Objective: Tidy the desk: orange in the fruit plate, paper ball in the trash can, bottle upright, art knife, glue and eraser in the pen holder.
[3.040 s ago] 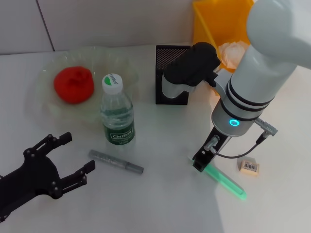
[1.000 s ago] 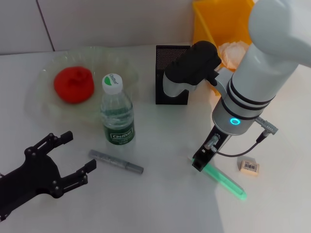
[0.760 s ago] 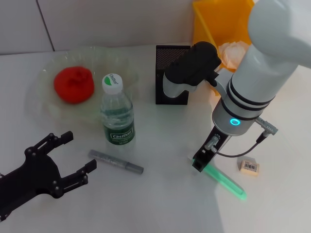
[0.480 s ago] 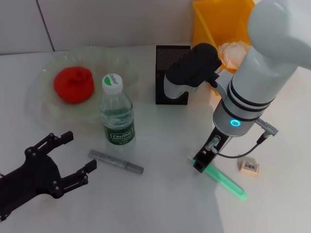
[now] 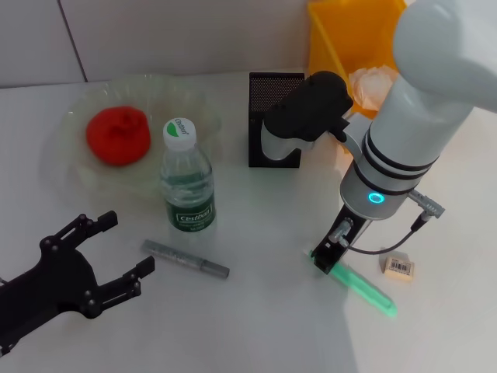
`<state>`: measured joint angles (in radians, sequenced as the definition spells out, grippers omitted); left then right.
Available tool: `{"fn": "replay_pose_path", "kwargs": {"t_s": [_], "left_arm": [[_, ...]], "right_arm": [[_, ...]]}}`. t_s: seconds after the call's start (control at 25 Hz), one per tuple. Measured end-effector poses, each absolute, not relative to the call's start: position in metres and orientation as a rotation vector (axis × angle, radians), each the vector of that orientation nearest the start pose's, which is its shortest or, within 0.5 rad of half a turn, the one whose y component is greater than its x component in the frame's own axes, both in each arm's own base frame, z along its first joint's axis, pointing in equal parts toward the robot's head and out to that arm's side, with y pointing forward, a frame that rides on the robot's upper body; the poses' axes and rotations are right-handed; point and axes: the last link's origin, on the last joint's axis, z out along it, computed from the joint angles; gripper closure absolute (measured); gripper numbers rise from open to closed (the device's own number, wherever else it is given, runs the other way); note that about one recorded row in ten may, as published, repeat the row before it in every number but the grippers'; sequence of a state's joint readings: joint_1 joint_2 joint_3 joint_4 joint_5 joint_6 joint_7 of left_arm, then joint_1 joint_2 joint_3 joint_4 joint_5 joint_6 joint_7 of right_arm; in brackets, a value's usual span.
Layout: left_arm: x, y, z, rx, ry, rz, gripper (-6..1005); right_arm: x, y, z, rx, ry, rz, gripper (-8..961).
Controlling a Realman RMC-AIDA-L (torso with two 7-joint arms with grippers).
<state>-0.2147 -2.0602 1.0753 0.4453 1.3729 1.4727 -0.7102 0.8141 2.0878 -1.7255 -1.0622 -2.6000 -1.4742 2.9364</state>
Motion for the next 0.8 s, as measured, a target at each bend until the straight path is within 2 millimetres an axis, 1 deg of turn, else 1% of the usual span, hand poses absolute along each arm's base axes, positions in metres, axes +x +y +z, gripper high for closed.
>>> {"fn": "replay_pose_path", "kwargs": {"t_s": [0.36, 0.8], "left_arm": [[-0.3175, 0.2474, -0.0271, -2.436, -0.303, -0.808, 130], [-0.3173, 0.2474, -0.027, -2.436, -0.301, -0.81, 130]], "right_arm": [[0.1609, 0.3485, -0.075, -2.502, 1.048, -0.829, 759], [0.161, 0.3477, -0.0749, -2.515, 1.03, -0.839, 786]]}}
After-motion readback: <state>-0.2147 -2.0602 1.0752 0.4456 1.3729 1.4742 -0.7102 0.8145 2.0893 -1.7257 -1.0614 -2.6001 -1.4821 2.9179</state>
